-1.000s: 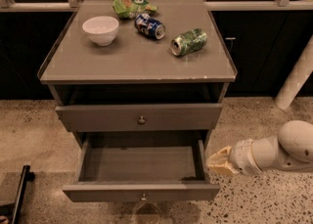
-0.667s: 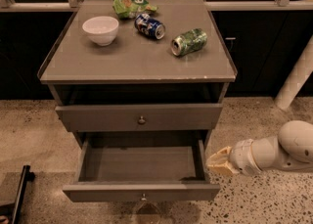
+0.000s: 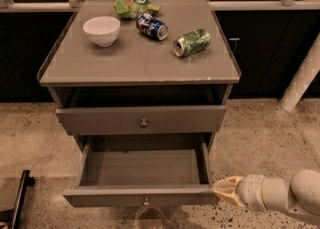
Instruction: Close middle drawer
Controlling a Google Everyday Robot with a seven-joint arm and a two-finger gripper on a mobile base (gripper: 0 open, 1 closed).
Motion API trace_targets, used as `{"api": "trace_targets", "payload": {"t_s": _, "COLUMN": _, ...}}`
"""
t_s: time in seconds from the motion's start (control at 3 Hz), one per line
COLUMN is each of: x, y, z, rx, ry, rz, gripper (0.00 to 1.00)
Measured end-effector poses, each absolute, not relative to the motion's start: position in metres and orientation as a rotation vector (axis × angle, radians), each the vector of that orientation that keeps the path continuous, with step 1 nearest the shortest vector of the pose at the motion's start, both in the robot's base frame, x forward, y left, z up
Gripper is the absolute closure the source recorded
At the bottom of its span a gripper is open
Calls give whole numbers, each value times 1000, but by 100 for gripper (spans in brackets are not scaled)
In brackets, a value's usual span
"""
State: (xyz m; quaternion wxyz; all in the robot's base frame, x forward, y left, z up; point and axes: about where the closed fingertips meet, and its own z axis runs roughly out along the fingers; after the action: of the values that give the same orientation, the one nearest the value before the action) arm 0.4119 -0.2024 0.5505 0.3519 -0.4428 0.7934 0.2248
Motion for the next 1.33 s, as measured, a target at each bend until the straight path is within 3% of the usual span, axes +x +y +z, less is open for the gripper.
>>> {"api": "trace_targets", "payload": {"t_s": 1.0, "x": 422, "y": -239, "z": 356, "rx": -785, "ry": 2116, "rz": 774, "gripper": 100}}
{"api": "trace_targets", "payload": {"t_s": 1.33, "x": 440, "y": -235, "z": 349, "rx": -803, "ry": 2096, "rz": 785, "gripper": 100}}
